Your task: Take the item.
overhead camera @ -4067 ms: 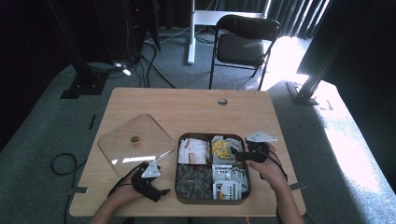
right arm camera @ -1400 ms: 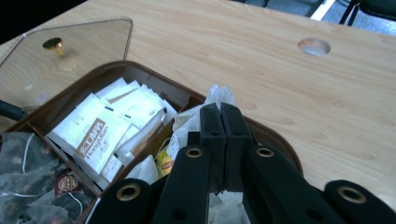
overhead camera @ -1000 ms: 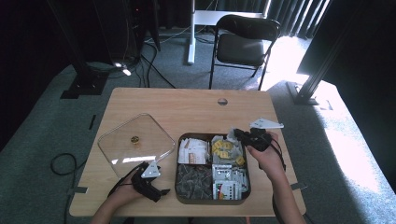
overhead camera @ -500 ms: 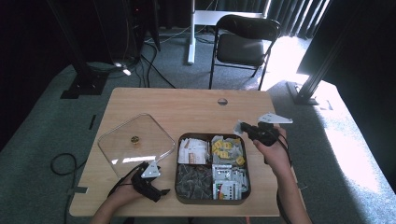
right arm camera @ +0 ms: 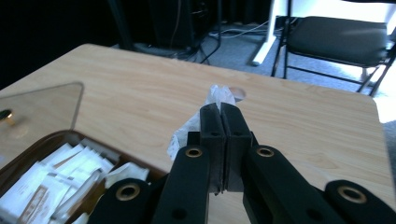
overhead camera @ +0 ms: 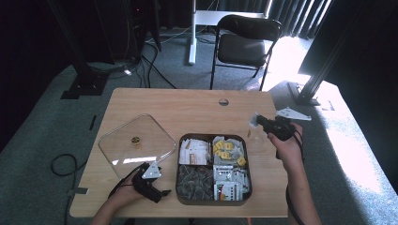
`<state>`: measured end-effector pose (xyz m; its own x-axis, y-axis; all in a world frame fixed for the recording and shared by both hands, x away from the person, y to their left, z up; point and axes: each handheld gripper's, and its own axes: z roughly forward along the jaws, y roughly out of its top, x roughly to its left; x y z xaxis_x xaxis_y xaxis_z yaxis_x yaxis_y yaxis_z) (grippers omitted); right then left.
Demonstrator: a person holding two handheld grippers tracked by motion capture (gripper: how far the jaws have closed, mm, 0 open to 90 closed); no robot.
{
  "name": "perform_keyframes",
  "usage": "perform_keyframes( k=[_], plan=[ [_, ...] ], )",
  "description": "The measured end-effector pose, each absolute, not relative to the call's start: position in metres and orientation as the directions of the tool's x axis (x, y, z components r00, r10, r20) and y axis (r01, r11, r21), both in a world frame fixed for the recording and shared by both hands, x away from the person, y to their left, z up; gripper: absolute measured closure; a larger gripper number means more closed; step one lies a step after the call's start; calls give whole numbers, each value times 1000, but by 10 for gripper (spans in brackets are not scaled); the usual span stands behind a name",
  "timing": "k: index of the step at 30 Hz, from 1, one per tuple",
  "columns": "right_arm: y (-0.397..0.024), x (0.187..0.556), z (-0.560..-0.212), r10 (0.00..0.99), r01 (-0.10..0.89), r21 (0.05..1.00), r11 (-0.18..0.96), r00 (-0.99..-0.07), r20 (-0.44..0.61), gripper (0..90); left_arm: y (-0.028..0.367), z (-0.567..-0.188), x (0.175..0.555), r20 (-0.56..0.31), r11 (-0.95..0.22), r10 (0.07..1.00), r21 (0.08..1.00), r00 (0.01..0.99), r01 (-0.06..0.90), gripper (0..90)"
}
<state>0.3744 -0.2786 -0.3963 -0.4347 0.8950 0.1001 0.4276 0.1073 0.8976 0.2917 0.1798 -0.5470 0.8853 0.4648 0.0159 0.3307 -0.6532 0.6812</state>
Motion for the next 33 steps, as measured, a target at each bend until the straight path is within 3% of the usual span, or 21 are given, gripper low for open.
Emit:
perform_keyframes(
  k=[16, 33],
  plan=[
    [-313, 385, -393, 934, 428, 902, 53, -340, 106, 894, 179, -547, 292, 18, -652, 470, 681, 882, 334, 23],
    [-330, 401, -414, 952, 472, 882, 21, -279, 127, 893, 179, -547, 291, 15, -650, 471, 681, 882, 336, 23]
  ],
)
